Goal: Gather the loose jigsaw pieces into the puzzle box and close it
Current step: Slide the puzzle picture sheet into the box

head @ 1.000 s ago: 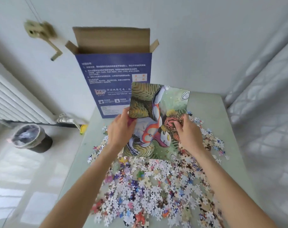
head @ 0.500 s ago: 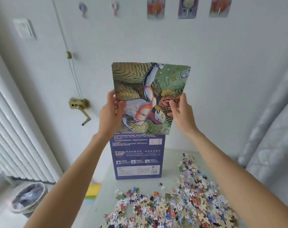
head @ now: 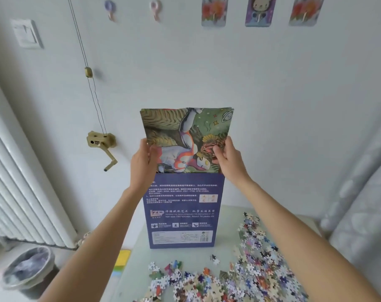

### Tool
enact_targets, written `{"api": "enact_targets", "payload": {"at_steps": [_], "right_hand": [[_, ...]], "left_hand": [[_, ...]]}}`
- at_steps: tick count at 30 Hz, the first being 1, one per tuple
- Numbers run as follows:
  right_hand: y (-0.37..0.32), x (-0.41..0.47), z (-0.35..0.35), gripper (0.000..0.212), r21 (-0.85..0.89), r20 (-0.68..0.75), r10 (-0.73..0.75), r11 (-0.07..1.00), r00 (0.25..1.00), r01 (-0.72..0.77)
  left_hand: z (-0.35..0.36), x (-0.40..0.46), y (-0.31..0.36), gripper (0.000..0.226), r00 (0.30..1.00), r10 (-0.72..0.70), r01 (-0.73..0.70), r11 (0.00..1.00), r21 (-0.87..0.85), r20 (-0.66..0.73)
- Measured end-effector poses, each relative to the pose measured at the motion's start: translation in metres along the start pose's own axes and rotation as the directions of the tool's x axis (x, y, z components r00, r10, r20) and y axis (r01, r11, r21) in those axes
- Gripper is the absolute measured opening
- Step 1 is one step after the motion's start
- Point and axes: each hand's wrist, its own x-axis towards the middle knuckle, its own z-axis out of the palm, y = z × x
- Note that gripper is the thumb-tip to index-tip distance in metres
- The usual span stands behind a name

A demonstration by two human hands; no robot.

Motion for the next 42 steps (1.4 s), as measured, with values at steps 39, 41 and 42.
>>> {"api": "enact_targets", "payload": {"at_steps": [39, 41, 42], "right_hand": [[0.045, -0.037, 0.02, 0.018, -0.587, 0.077, -0.435, 0.708, 0.897, 0.393], [0.042, -0.069, 0.016, 0.018, -0.585, 0.052, -0.453, 0.709, 0.89, 0.395], [0.045, -0.092, 0.015, 0.017, -0.584, 0.062, -0.433, 0.715, 0.899, 0.384]], "left_hand": [[0.024, -0.048, -0.022, 0.015, 0.925, 0.367, -0.377, 0.865, 0.33, 0.095], [0.024, -0.078, -0.009, 0.015, 0.957, 0.264, -0.286, 0.929, 0.233, 0.123], [0.025, -0.099, -0.007, 0.015, 0.97, 0.157, -0.193, 0.963, 0.191, 0.186]]}}
